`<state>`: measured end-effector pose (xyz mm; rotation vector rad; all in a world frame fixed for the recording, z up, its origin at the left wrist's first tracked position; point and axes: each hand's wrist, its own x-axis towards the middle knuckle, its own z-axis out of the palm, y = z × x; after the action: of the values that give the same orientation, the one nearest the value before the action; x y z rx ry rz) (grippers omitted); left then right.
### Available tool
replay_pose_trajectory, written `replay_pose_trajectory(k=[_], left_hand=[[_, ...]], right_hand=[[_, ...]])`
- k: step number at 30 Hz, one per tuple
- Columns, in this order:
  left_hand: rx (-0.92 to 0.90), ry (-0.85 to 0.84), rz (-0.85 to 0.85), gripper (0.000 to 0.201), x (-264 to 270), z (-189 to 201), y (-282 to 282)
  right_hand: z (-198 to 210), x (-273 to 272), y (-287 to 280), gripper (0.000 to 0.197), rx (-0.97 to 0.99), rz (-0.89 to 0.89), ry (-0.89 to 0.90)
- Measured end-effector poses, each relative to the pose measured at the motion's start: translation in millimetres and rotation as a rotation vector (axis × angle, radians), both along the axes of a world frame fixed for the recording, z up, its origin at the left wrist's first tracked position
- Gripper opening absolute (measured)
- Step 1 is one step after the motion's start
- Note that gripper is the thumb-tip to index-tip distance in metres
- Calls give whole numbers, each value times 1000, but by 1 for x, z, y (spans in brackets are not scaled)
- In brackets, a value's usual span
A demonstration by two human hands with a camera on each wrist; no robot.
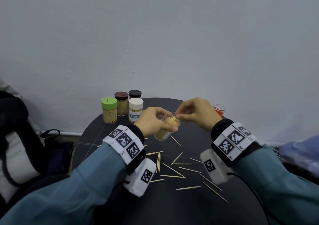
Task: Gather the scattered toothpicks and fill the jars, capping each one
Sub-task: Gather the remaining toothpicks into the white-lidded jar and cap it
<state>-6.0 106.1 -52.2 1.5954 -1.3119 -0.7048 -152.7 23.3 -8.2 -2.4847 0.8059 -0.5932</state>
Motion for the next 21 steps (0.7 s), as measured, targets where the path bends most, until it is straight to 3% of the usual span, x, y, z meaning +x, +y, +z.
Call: replay_pose_trajectory(k=[8, 13, 15, 18, 21], left_hand=[[10, -54, 4, 49, -1, -2, 0], [12, -56, -1, 51, -1, 0, 0], [11, -61, 2, 52, -1, 1, 0], [26, -69, -1, 52, -1, 1, -1], [36, -74, 2, 54, -2, 0, -1]], right_hand=[[-8, 3, 6, 11, -18, 47, -68], [-10, -16, 1, 3, -65, -31, -70], [-16, -27, -2, 8, -71, -54, 117], [-26, -42, 1, 32, -12, -48, 596], [-36, -52, 9, 49, 48, -21, 831]])
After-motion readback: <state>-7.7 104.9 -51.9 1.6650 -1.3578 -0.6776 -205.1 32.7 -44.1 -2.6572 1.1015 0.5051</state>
